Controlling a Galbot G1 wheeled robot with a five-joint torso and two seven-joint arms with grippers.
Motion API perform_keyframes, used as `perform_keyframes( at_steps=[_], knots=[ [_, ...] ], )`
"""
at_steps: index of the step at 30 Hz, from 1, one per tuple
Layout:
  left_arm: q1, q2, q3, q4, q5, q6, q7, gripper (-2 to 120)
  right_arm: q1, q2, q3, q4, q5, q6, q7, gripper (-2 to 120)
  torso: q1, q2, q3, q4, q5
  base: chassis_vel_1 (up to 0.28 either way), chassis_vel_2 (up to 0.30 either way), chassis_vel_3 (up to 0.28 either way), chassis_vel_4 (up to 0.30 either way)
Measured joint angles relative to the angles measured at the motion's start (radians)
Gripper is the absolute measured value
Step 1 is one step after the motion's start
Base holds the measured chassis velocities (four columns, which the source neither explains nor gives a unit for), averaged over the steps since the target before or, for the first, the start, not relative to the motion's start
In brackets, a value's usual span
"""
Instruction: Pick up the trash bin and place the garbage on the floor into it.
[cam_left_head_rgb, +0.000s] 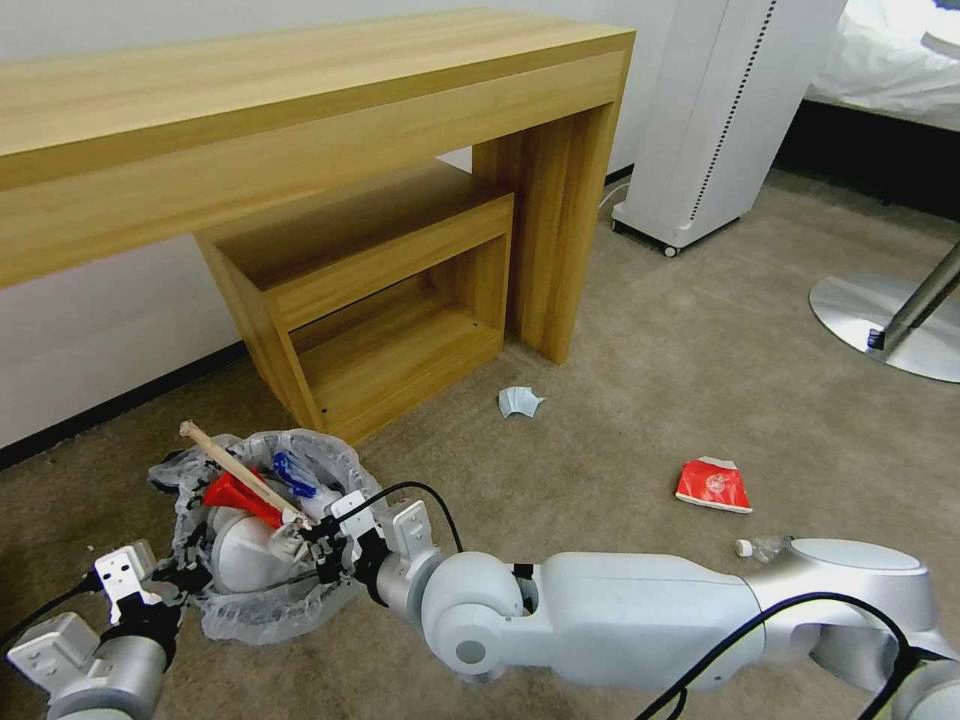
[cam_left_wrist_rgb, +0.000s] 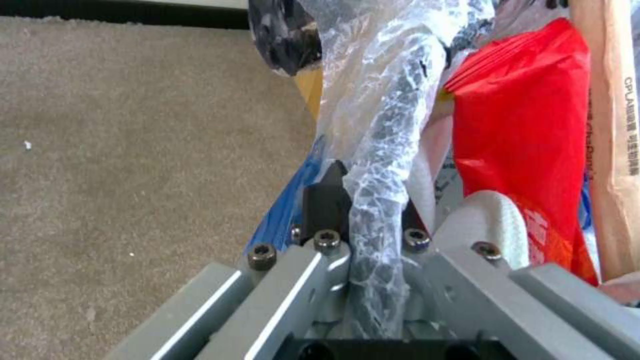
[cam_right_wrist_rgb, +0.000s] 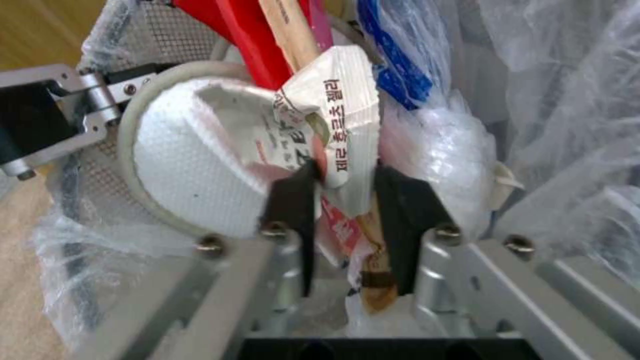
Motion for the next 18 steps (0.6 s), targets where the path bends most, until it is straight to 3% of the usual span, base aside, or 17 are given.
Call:
perform_keyframes(
  at_steps=[18],
  knots=[
    [0.01,0.0,-0.005,0.0,0.002,-0.001,0.002,1,0.009,-0.05,0.019,0.066,-0.043,0.031,-0.031,90,0.0,0.0,0.0,0.0,0.0001,0.0,0.0,0.0,0.0]
  ],
)
